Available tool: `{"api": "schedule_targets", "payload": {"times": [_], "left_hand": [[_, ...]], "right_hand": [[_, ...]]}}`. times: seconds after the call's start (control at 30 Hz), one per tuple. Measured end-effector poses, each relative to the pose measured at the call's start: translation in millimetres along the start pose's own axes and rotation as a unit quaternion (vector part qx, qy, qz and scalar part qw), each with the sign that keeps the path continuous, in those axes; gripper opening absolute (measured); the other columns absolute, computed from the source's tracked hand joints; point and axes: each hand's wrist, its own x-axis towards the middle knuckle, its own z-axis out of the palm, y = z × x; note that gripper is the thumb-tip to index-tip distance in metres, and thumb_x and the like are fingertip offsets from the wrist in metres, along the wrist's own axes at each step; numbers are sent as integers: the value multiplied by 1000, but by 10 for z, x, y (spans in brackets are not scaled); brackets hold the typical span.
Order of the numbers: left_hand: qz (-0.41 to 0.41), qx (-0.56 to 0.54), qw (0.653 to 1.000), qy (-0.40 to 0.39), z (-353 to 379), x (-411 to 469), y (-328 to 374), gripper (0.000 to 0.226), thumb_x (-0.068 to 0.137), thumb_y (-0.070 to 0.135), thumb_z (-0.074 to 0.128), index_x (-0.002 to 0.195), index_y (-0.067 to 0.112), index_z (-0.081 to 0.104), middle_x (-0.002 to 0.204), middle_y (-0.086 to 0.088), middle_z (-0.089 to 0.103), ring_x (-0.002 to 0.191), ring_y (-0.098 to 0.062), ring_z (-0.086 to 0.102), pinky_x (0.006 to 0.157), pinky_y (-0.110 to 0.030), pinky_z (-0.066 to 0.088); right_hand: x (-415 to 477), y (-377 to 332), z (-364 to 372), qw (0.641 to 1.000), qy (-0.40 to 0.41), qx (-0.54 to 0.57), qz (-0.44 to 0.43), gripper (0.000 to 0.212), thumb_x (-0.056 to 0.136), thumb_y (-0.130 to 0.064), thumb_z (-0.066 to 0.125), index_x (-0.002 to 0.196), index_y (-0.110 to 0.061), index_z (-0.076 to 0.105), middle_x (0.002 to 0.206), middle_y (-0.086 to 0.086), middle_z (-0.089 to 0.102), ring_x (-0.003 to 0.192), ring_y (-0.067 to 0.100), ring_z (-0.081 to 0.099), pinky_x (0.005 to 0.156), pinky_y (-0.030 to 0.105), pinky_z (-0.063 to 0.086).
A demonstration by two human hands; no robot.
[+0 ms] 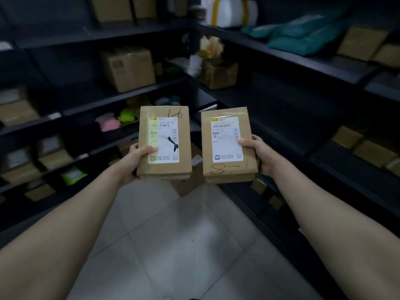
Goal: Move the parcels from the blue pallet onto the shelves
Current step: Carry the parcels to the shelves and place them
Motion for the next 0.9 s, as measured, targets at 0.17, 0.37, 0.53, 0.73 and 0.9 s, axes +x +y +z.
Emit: {"api": "schedule_targets", "payload": {"times": [0.17,0.37,0.53,0.73,0.9], "left_hand": [[-1,-42,998,48,-1045,-31,25,83,61,44,73,135,24,40,116,-4,68,95,-24,68,62,-36,56],[0,-73,993,91,-2145,-263,-30,67,65,43,69,127,22,55,112,-6,71,89,-22,71,64,-32,56],[13,-127,976,176,-2921,-446,-167,87,59,43,76,136,21,42,114,-8,70,101,-28,67,73,-40,55],[31,-189,944,267,-3664,-483,-297,88,61,34,74,138,15,38,120,-13,65,107,-31,64,74,-41,56],[21,-208,923,322,-4270,-353,-276,87,61,36,74,138,17,38,119,-13,66,104,-31,65,68,-39,55]], "right_hand": [[499,-166,1175,996,-78,-36,1,78,72,-30,79,139,-25,39,121,9,66,105,30,66,89,51,54],[904,-242,2570,984,-161,-76,-2,76,73,-27,79,137,-23,38,118,10,66,103,30,66,89,51,54],[1174,-274,3631,964,-234,-123,1,79,74,-28,79,140,-22,35,116,9,66,99,28,68,79,45,58],[1575,-203,4815,939,-311,-146,26,77,74,-26,79,138,-18,37,118,11,66,102,29,67,82,47,57],[1999,-106,5652,916,-364,-156,64,76,75,-24,78,139,-20,37,118,12,67,101,31,68,82,49,57]]}}
